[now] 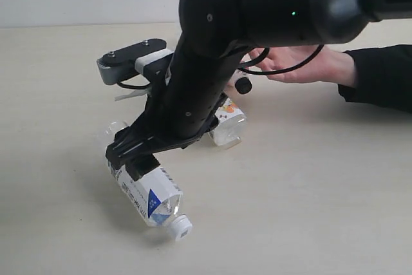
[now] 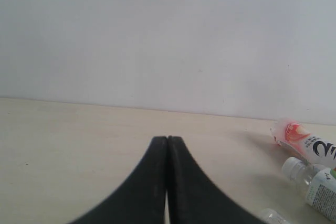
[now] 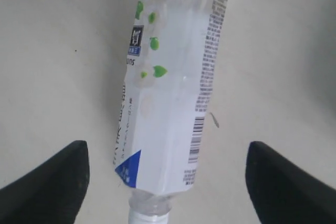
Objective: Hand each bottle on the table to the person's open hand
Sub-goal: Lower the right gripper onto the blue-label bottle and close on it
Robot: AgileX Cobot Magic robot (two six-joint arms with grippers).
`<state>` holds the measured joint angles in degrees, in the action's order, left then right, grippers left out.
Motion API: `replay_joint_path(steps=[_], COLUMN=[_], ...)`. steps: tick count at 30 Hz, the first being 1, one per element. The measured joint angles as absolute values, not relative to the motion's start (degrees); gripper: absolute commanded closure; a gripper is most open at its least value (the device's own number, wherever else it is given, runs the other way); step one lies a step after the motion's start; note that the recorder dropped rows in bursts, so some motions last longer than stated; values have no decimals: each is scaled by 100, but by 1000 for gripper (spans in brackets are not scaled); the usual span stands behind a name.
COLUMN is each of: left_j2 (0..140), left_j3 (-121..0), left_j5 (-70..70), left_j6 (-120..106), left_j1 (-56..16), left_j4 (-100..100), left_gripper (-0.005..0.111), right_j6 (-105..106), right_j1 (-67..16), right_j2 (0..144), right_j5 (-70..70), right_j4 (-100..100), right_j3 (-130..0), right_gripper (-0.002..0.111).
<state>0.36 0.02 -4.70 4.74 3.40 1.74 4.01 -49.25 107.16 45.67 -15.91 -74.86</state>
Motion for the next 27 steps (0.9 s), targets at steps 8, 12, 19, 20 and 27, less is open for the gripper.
replay_joint_path(steps=[8, 12, 19, 20, 27], left_j2=[36, 36, 36, 36, 36], left_j3=[2, 2, 2, 2, 2], left_j5=[-470, -470, -470, -470, -470], left_j6=[474, 474, 474, 474, 474], left_j1=[340, 340, 340, 340, 340], left_j4=[174, 174, 174, 174, 174], left_gripper=[107, 107, 107, 107, 107], right_j6=[550, 437, -112, -150, -282], right_j1=[-5003, -5203, -5387, -5397, -5395], right_j2=[11310, 11588, 12086, 12160, 12468], right_j5=[4720, 4757, 4931, 4930, 4957], right_j4=[-1494, -1298, -557, -497, -316], right_j3=[-7987, -8414, -8943, -8957, -8988], right_gripper=[26, 26, 26, 26, 27])
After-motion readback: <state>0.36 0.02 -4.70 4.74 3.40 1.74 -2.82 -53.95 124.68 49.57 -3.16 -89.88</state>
